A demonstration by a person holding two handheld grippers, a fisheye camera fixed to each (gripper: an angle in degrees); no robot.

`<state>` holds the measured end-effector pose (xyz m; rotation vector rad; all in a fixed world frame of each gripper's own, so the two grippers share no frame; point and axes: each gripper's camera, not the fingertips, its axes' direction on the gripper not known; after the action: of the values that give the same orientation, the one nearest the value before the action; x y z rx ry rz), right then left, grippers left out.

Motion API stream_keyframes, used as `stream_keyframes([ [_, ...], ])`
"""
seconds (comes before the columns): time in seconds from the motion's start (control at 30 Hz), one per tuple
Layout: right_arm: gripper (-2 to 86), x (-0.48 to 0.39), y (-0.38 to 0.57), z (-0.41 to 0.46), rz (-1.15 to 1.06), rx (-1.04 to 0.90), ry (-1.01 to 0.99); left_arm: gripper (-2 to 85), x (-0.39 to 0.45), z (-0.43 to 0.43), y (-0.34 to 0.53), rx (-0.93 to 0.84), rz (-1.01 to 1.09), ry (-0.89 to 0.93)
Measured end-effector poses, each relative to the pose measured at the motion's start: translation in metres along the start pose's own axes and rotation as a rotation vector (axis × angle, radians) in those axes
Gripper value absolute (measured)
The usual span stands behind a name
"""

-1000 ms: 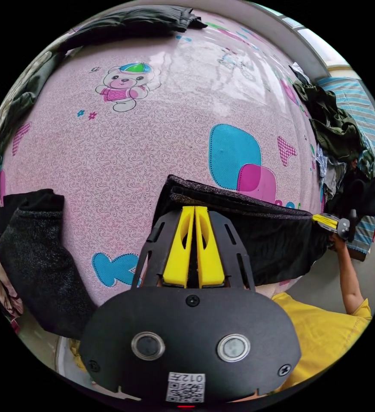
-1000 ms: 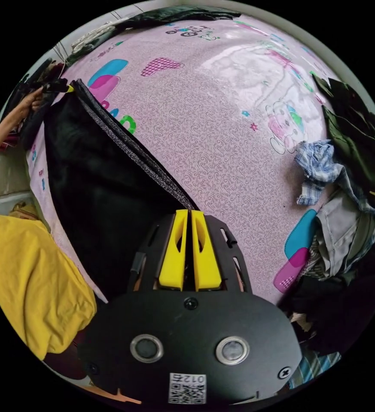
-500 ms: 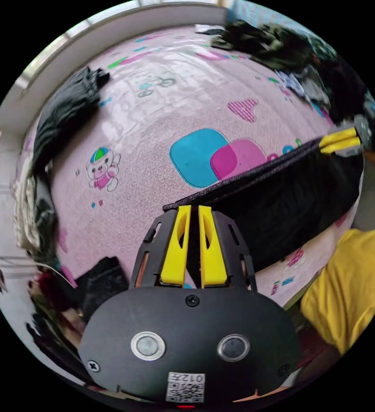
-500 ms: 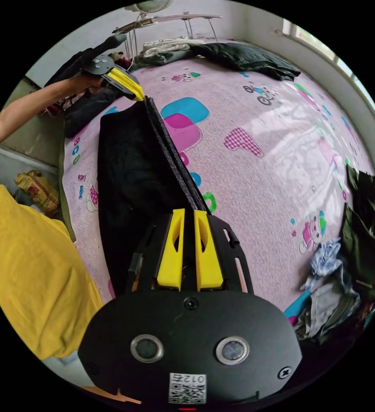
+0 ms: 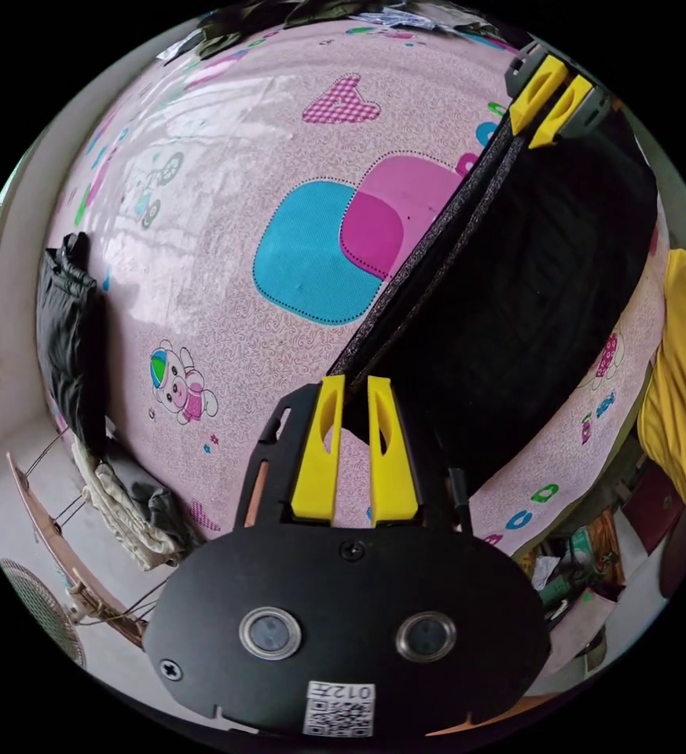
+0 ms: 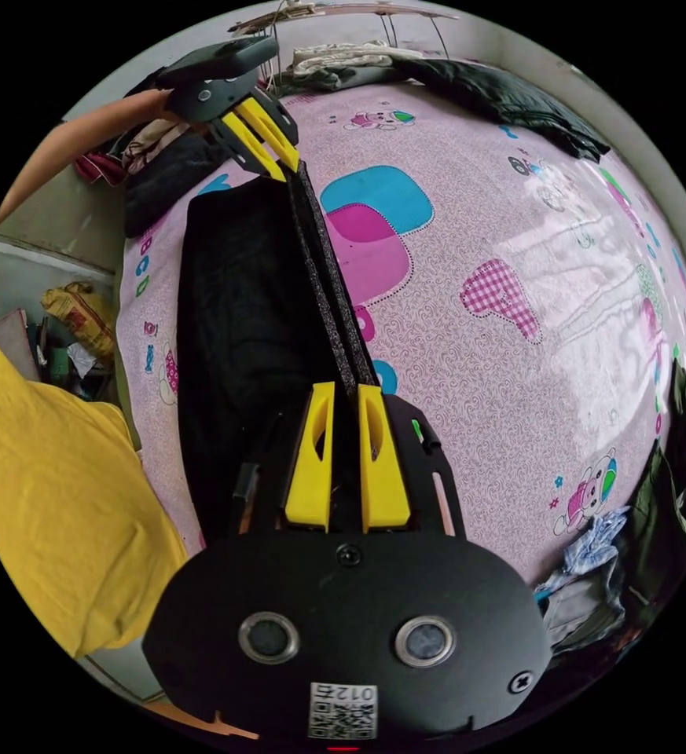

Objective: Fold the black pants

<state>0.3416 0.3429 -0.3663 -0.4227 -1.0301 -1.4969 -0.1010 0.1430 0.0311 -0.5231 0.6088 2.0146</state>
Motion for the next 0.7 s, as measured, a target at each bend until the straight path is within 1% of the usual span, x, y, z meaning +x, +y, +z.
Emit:
stream_keyframes([
  [0.13, 2.0, -0.002, 0.007, -0.004, -0.016, -0.020, 0.039, 1.1, 0.000, 0.006, -0.012, -0.009, 0.011, 0.014],
  [0.23, 1.2, -0.002, 0.017, -0.025, -0.008, 0.028, 0.033, 0.4, -0.004, 0.005, -0.016, -0.004, 0.007, 0.039],
  [0.3, 1.0, 0.003, 0.024, -0.034, 0.018, 0.058, 0.019, 0.2, -0.014, 0.004, -0.017, 0.020, -0.038, 0.066],
  [0.37, 1.0, 0.012, 0.027, -0.025, 0.056, 0.018, -0.031, 0.2, -0.023, 0.013, -0.021, 0.017, -0.069, 0.127],
  [0.53, 1.3, 0.012, 0.035, -0.019, 0.077, -0.013, -0.019, 0.6, -0.032, 0.046, -0.044, -0.034, -0.144, 0.170],
  [0.63, 1.7, 0.013, 0.050, -0.033, 0.131, 0.023, -0.008, 1.1, -0.043, 0.053, -0.043, -0.011, -0.261, 0.210],
  [0.7, 1.7, 0.015, 0.064, -0.051, 0.172, 0.084, -0.028, 1.0, -0.052, 0.052, -0.026, 0.022, -0.421, 0.195],
])
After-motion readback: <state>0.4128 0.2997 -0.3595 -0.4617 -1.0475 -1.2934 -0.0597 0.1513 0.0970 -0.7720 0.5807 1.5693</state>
